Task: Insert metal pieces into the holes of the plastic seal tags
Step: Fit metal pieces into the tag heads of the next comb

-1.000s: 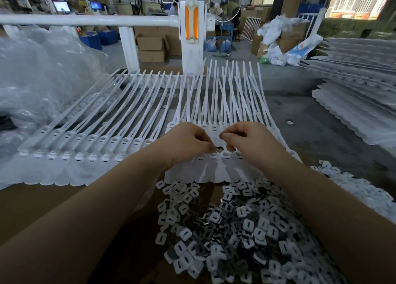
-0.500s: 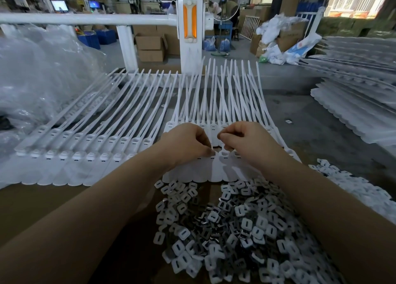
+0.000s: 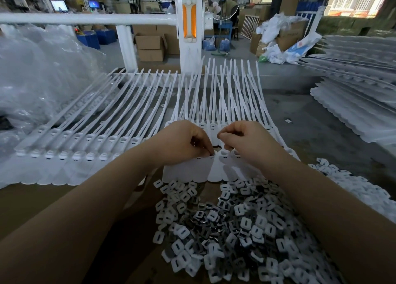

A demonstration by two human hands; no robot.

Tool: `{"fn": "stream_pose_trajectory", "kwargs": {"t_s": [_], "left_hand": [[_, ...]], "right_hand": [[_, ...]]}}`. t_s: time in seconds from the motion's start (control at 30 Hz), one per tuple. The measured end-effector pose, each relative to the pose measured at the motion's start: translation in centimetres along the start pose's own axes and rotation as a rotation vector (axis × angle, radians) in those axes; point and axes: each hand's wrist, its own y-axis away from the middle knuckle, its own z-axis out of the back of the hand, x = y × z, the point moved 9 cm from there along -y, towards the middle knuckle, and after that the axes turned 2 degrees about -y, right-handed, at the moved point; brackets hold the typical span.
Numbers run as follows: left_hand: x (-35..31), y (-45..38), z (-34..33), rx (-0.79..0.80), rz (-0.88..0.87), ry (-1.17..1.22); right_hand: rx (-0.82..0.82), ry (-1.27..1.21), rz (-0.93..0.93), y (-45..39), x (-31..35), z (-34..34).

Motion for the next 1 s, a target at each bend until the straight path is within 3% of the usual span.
{"fn": "stream_pose_trajectory", "kwargs": {"t_s": [0.23,0.47,0.57,1.0], "left_hand": [[0.4,0.0,0.3,-0.013,0.016,0.071],[0.6,0.0,0.6,-0.013,0.018,0.056],[0.8,0.0,0.5,-0.01,0.033,0.077],[1.1,0.0,0.3,0.011,0.042,0.086]], "right_hand": [[0.068,-0.002,0.075,0.3,0.9,-0.4],[0.667,0.179,0.265,3.7,3.3,-4.7],[0.817,0.241,0.289,4.9,3.4,-5.9],[0.837,0.327,0.302,5.3,3.3,-6.4]]}}
